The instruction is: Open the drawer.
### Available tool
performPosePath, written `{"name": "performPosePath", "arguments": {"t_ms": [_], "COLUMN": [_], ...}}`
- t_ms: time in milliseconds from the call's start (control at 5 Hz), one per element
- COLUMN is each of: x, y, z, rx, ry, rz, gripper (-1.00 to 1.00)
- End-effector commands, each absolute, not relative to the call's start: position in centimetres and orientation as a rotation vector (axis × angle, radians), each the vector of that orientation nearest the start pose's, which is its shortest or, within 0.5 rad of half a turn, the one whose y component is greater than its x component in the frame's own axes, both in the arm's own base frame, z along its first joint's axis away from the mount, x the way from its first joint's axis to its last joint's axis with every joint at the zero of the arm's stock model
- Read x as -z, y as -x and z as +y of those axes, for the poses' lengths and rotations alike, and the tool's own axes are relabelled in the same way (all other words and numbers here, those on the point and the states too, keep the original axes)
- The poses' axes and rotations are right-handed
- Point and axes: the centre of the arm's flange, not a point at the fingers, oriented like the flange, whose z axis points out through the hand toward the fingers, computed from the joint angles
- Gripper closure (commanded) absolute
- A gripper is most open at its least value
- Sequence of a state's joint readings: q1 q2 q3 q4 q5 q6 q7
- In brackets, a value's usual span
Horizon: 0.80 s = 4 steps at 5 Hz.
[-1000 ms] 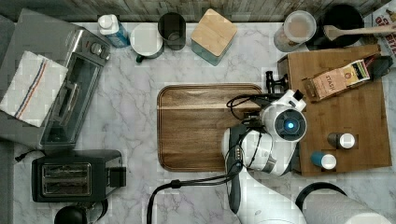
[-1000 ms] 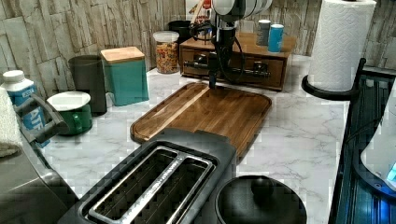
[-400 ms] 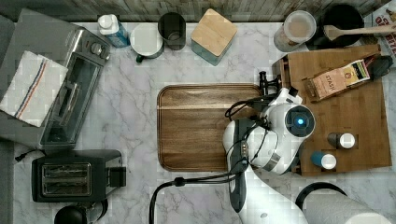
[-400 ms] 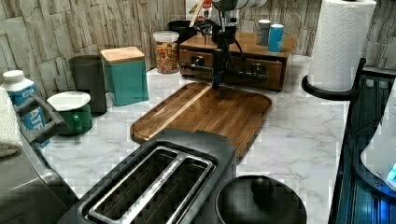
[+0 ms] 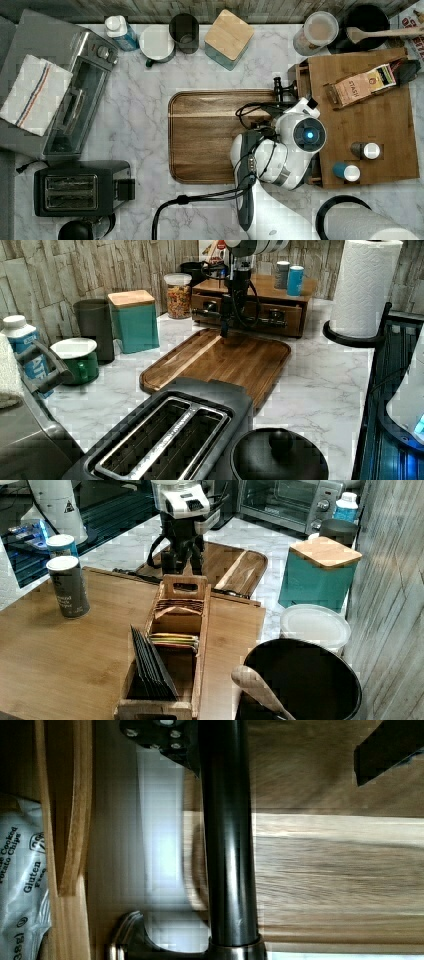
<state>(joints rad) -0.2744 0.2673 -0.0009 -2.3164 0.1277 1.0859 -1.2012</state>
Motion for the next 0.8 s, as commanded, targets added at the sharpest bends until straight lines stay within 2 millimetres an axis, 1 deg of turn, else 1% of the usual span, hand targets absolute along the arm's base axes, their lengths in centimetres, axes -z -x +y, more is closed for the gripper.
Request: {"name": "performPosePath", "arguments": {"t_ms": [200, 400, 600, 800], "x": [-25.4, -25.6, -25.8, -26.0], "y": [-49.4, -49.0, -48.0, -47.7], "z": [3.5, 6.7, 9.6, 11.2], "rx": [0.091, 0.062, 0.043, 0.053], "ry": [3.071, 3.07, 3.082, 3.083], "rz": [-0.321, -0.324, -0.301, -0.296], "gripper": [-1.0, -1.0, -1.0, -1.0]}}
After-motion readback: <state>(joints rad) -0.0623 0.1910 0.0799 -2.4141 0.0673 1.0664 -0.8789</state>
